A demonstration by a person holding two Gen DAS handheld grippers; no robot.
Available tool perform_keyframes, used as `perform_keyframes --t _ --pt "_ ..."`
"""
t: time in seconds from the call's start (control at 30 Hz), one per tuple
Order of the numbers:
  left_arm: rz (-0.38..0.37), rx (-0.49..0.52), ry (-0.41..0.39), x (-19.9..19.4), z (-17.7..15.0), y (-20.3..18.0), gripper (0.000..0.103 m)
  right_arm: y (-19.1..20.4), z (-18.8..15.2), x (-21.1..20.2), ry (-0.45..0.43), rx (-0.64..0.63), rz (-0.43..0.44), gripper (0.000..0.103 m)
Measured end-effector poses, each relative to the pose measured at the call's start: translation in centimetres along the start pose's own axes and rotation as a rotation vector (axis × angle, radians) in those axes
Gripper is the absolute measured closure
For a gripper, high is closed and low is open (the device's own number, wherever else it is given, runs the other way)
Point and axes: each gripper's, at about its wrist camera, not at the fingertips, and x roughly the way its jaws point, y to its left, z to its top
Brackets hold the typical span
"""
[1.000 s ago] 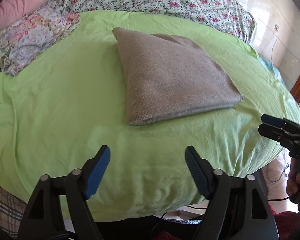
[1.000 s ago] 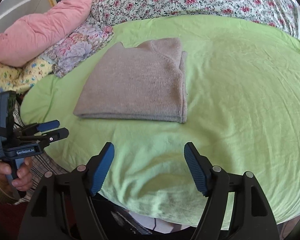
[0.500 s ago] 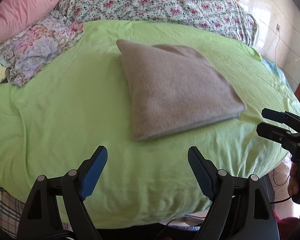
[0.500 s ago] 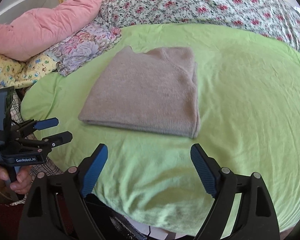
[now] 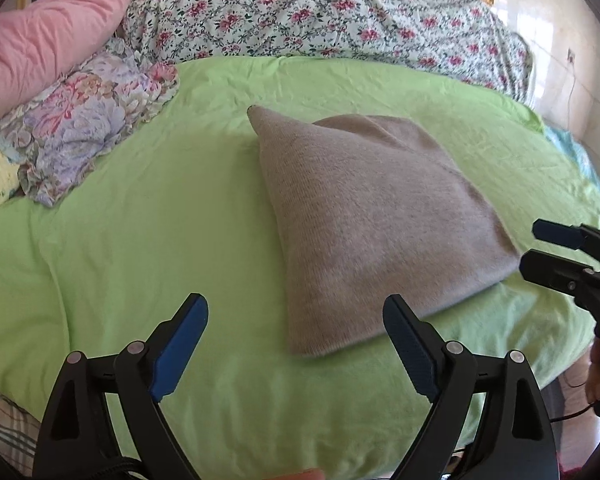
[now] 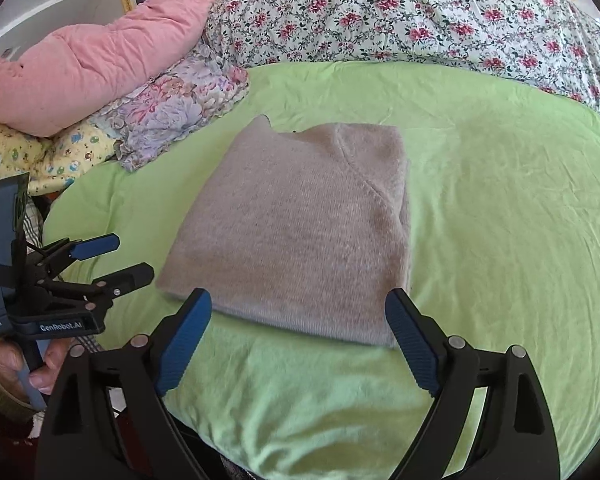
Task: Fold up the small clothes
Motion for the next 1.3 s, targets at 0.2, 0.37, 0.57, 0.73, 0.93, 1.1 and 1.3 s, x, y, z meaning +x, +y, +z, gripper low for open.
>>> perform_keyframes --t 0.2,0.37,0.57,0.73,0.93,1.1,1.3 --pt "0.055 0.002 0.045 2.0 1.4 -0.1 0.012 -0.2 1.0 1.5 0.032 -0.008 -0.012 0.014" --pt "0.080 0.008 0.066 3.1 2.2 -0.3 0.012 -1.1 2.0 2.5 0.042 0.001 -0.003 0.014" --pt "0.077 0.012 0.065 3.5 2.9 -0.6 0.011 -2.2 3.0 3.6 0.063 0.048 0.016 0.014" --pt "0.062 0.012 0.065 3.3 3.2 -0.8 0.011 -2.4 3.2 3.9 0.073 0.058 0.021 0.014" --pt "0.050 0.023 0.058 2.7 3.0 -1.3 0.009 -1.9 2.9 3.5 0.078 0.020 0.012 0.014" --pt "0.050 0.020 0.060 2.6 2.9 -1.5 0.009 -1.9 2.8 3.6 0.085 0.009 0.004 0.014" --pt "0.047 0.019 0.057 2.5 3.0 -1.5 0.009 -2.1 3.0 3.8 0.084 0.022 0.012 0.014"
